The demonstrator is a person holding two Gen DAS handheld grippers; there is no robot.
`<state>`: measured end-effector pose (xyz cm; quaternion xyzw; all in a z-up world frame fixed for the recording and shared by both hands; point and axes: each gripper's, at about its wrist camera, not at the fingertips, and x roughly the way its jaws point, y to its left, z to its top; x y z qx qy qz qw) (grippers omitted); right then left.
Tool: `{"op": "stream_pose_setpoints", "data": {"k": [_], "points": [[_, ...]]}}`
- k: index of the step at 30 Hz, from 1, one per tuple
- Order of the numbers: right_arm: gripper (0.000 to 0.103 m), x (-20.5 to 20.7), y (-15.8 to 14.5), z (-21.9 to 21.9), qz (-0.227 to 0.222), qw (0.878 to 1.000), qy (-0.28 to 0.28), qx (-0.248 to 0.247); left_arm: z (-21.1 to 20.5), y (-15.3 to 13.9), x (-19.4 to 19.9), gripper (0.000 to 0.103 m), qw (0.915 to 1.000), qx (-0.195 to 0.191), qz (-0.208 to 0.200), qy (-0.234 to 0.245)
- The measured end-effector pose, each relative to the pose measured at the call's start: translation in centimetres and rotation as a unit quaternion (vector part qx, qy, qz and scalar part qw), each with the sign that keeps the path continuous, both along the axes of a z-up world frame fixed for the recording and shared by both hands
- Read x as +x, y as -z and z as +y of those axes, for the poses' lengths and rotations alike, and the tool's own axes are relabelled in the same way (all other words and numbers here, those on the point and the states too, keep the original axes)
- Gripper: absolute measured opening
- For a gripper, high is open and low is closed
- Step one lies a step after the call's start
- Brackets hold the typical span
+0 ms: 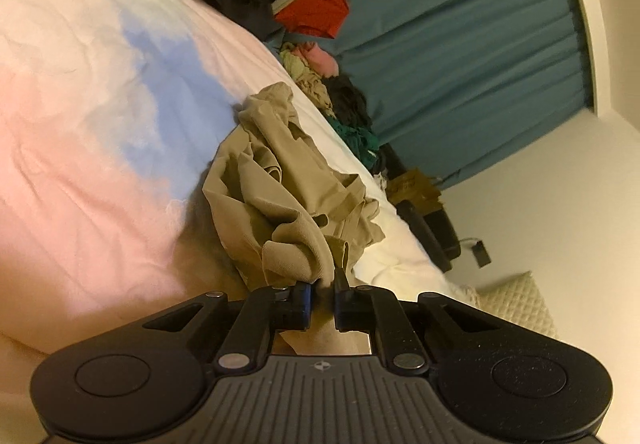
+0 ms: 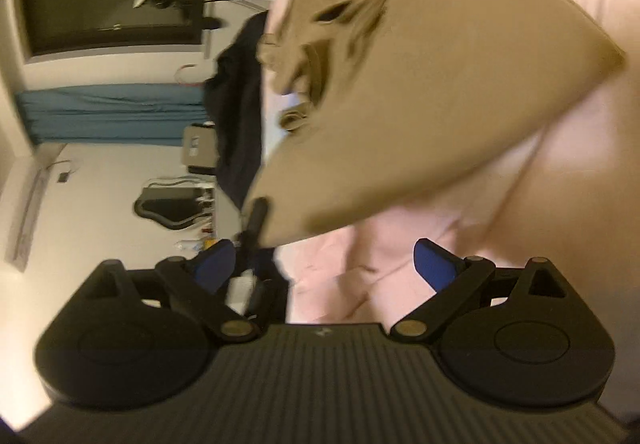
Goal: Fold clothes
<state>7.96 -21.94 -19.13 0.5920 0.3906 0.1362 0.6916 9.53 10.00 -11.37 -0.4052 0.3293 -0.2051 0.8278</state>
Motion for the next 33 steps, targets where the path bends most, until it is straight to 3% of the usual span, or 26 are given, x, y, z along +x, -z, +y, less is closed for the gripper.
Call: {"op": "stream_pose_setpoints", "data": {"k": [2,3,4,6,7,8,10,12,14,16,22,28,33], "points": [[0.092,-0.2,0.3,-1.0,0.006,0.998,0.049,-0.027,0.3,0.2,0.1,0.01,0.9999,-0.014,0.005,-0.006],[0.086,-0.5,0.5,-1.8,0.012,0.996,0.082,-0.042,0.5,0.4,0.2,0.01,0.9997,-0.02,0.01,-0.008],[0.071,-0.8,0.7,-2.6,0.023,0.992,0.112,-0.055,0.6,0.7,0.3,0.01,0.9995,-0.027,0.015,-0.01],[0.064,-1.5,1.1,-3.8,0.043,0.984,0.158,-0.067,0.9,1.0,0.3,0.01,0.999,-0.034,0.026,-0.012],[0.052,-1.7,1.3,-4.1,0.048,0.981,0.172,-0.072,1.0,1.1,0.3,0.01,0.9987,-0.037,0.031,-0.013],[0.033,-1.9,1.3,-4.2,0.051,0.979,0.178,-0.082,1.1,1.3,0.3,0.01,0.9984,-0.04,0.037,-0.013],[0.013,-1.9,0.9,-4.1,0.046,0.977,0.181,-0.103,1.2,1.8,0.5,0.011,0.9975,-0.044,0.054,-0.014],[0.01,-1.8,0.1,-3.9,0.021,0.977,0.18,-0.112,1.2,2.2,0.9,0.021,0.9961,-0.035,0.08,-0.018],[0.009,-1.7,-1.0,-4.2,-0.011,0.976,0.18,-0.12,1.1,2.7,1.3,0.046,0.9938,-0.034,0.105,-0.015],[0.009,-1.6,-2.0,-4.5,-0.041,0.975,0.181,-0.126,0.8,3.5,1.9,0.061,0.9907,-0.05,0.127,0.006],[0.008,-1.3,-2.8,-4.8,-0.057,0.97,0.191,-0.138,-1.6,4.6,2.3,0.074,0.9803,-0.089,0.162,0.07],[0.008,-1.7,-3.0,-5.1,-0.06,0.97,0.195,-0.132,-5.5,5.1,1.9,0.076,0.9596,-0.15,0.196,0.134],[0.008,-1.8,-3.2,-5.2,-0.062,0.971,0.197,-0.123,-7.7,5.9,2.6,0.081,0.9644,-0.162,0.173,0.117]]}}
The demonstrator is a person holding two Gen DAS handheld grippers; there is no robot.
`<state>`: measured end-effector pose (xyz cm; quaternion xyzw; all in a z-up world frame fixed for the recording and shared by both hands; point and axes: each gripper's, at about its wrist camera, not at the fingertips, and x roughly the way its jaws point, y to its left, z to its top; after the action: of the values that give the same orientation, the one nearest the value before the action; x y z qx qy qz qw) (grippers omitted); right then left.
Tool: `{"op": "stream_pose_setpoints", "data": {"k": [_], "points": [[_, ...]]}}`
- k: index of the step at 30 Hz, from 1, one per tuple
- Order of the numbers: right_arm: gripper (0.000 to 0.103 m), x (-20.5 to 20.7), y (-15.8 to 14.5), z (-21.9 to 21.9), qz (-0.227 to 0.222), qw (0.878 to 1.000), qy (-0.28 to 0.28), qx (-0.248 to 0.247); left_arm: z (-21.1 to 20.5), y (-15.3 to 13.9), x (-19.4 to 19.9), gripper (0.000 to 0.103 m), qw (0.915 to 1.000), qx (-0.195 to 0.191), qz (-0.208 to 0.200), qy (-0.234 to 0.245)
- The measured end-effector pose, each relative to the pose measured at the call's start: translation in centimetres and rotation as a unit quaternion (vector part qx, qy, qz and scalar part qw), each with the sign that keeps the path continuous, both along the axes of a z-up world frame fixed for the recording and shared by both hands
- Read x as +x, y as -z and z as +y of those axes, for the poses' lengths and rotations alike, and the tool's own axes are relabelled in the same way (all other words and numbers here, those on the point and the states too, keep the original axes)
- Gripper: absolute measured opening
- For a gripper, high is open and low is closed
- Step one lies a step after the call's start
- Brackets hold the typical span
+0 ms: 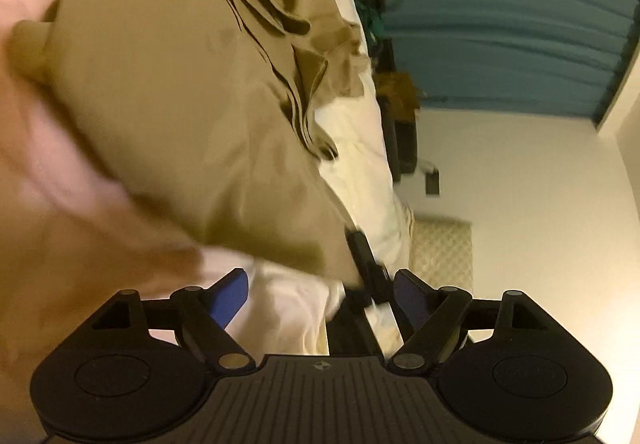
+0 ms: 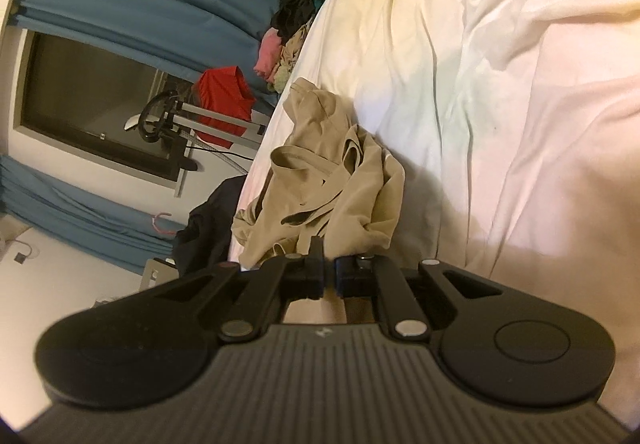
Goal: Fold clothes
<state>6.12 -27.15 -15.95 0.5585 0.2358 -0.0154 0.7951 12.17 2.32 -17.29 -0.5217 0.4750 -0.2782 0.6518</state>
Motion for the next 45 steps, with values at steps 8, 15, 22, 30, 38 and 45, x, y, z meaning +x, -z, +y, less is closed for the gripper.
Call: {"op": "stream_pose_setpoints", "data": {"k": [8,15,22,30,38,45], "points": [[0.008,-0.2,-0.3,0.0,0.0,1.0,0.005,-0.014,-0.2,2.9,2.0,0.071,0.9973,0.002,-0.023,-0.069],[0.007,-1.1,-1.9,-0.7,-0.036,0.999,0.023,-0.029,4.5,2.8,1.2,0.063,0.9808,0.008,-0.032,-0.192],[0.007,-0.9,-0.9,-1.3,-0.011,0.999,0.027,-0.03,5.9,2.3,0.6,0.034,0.9689,0.034,-0.037,-0.242],[0.007,-0.8,-1.1,-0.9,-0.009,0.999,0.028,-0.042,5.2,0.7,-0.1,0.013,0.9651,0.088,-0.055,-0.241],[0.007,-4.9,-4.2,0.0,-0.032,0.998,0.031,-0.047,6.9,-5.5,-4.7,0.009,0.9679,0.115,-0.094,-0.203],[0.007,-16.1,-7.3,1.5,-0.033,0.996,0.003,-0.08,9.0,-10.0,-16.1,0.01,0.9772,0.113,-0.061,-0.169]]}}
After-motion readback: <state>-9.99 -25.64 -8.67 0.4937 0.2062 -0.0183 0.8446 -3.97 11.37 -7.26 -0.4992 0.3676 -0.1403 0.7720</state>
